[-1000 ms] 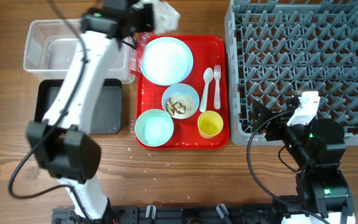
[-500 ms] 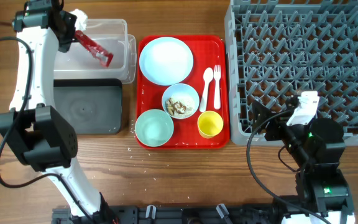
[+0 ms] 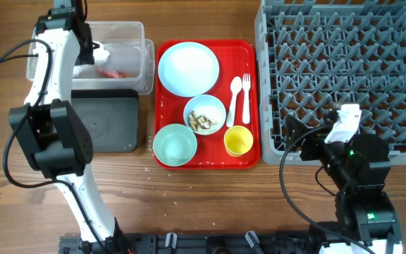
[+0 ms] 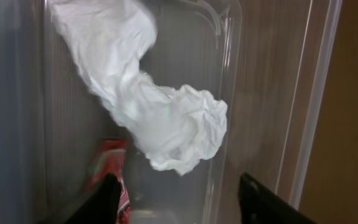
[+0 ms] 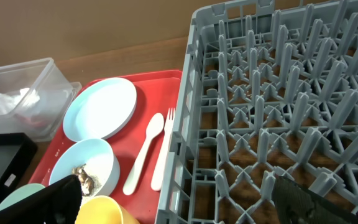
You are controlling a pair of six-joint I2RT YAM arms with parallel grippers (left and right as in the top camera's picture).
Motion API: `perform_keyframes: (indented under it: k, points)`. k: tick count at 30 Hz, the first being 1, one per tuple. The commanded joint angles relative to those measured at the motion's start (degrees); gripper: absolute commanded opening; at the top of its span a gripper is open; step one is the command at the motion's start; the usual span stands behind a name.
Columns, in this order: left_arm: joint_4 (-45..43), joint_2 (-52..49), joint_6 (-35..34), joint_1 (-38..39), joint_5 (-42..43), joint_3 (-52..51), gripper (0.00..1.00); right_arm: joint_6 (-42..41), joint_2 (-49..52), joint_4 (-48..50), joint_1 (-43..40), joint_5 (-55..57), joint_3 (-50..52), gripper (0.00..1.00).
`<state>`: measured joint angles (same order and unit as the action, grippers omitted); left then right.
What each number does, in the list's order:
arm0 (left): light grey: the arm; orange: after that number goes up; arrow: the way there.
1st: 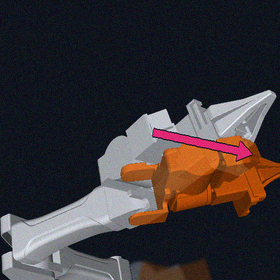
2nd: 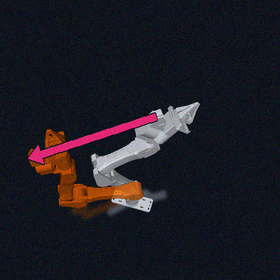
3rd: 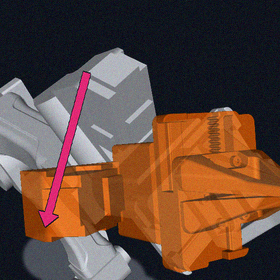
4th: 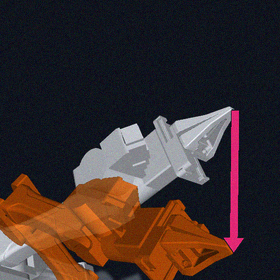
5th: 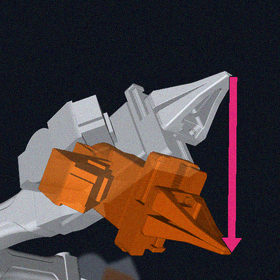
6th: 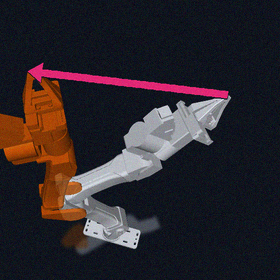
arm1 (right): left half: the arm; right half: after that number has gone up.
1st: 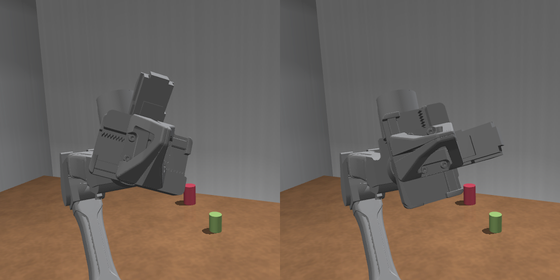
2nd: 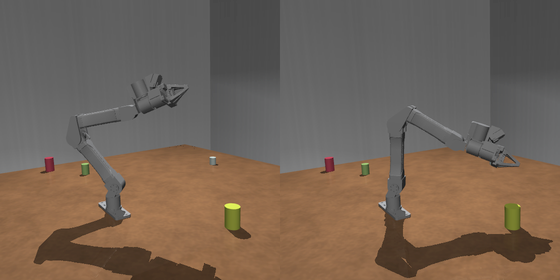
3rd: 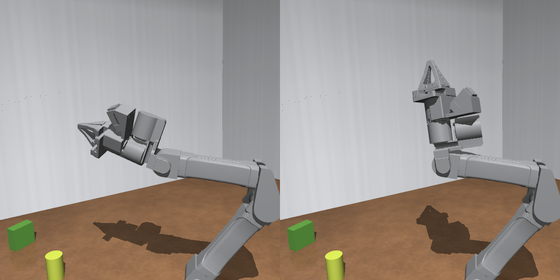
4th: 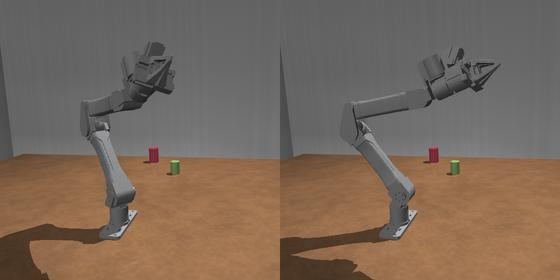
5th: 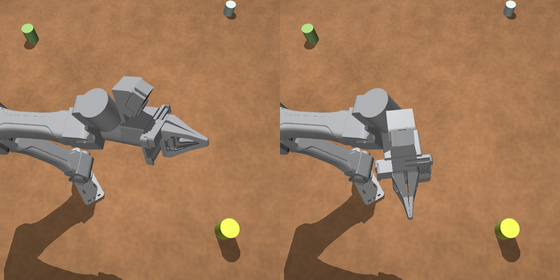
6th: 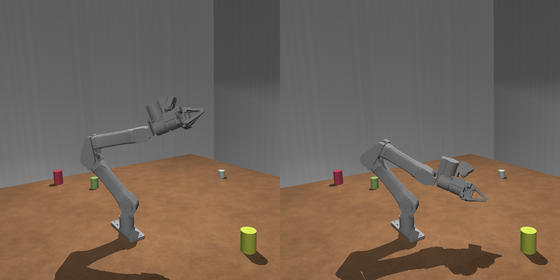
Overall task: Sort waste into correct bins and load items into the dishwasher rack
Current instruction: 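Carry the tissue and wrapper left and drop them into the clear bin, then move the left gripper to the rice bowl and grasp its rim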
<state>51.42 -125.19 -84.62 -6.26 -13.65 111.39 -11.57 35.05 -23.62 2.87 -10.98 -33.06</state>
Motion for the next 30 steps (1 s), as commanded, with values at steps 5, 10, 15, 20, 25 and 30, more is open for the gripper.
perform_keyframes:
  k: [5,10,15,20,25,30]
  points:
    - [-6.4,3.7,12.0,0.3,2.2,0.0,1.00,-0.4,0.1,0.0,0.3,-0.7,-1.3,1.00]
    - [-11.6,13.6,40.5,2.7,8.3,0.0,1.00,-0.4,0.1,0.0,0.3,-0.7,-1.3,1.00]
    - [-3.5,21.2,66.0,8.2,19.9,0.0,1.00,-0.4,0.1,0.0,0.3,-0.7,-1.3,1.00]
    - [13.2,20.4,77.5,15.6,23.5,-0.1,1.00,-0.5,0.1,0.0,0.3,-0.7,-1.3,1.00]
    - [22.6,16.6,78.2,21.8,23.5,-0.1,0.91,-0.7,0.1,0.4,0.3,-0.7,-1.3,1.00]
    - [24.2,13.0,77.9,28.4,24.8,-0.1,0.89,-2.6,0.1,0.0,0.3,-1.2,-1.3,1.00]
